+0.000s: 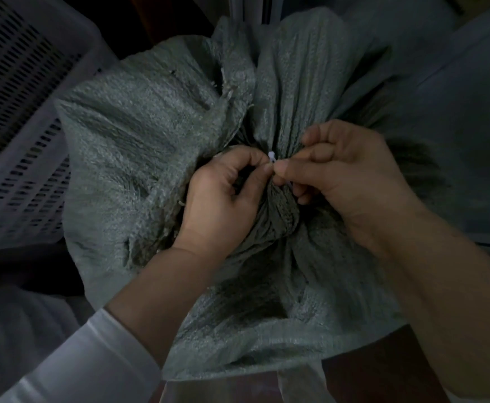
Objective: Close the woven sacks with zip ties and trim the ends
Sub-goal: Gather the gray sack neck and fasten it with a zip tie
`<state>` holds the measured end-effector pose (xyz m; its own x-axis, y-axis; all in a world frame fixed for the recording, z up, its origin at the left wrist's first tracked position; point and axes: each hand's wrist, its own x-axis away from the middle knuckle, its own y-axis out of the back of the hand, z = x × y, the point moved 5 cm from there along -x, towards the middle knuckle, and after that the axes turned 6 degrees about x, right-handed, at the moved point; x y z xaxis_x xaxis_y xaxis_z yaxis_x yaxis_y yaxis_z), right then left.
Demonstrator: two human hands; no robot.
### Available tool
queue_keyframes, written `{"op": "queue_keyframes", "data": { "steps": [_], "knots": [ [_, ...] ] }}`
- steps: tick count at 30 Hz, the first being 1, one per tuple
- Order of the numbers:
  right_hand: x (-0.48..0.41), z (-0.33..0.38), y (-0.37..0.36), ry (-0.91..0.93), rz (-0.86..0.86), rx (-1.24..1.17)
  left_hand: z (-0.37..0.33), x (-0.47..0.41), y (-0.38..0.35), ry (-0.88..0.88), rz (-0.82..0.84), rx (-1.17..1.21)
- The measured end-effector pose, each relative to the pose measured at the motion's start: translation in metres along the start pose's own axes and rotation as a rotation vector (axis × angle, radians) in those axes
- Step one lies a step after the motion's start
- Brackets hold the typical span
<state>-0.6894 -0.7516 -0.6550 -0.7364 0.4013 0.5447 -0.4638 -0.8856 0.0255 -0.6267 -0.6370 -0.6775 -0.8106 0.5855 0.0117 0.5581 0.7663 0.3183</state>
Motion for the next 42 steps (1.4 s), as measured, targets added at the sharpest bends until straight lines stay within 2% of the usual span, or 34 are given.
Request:
{"op": "queue_keyframes", "data": {
  "steps": [15,32,38,42],
  "knots": [
    [0.0,-0.002,0.0,-0.007,-0.009,0.01,-0.004,0.005,-0.001,-0.158,-0.047,-0.097],
    [-0.002,-0.007,0.003,-0.031,-0.016,-0.038,-0.01,0.009,-0.005,-0.324,0.018,-0.199],
    [0.002,-0.004,0.01,-0.044,0.054,0.161,-0.009,0.007,-0.005,-0.338,0.02,-0.237],
    [0.005,-0.001,0.012,0.082,-0.048,0.458,-0.01,0.007,-0.006,-0.347,0.024,-0.243]
  ]
}}
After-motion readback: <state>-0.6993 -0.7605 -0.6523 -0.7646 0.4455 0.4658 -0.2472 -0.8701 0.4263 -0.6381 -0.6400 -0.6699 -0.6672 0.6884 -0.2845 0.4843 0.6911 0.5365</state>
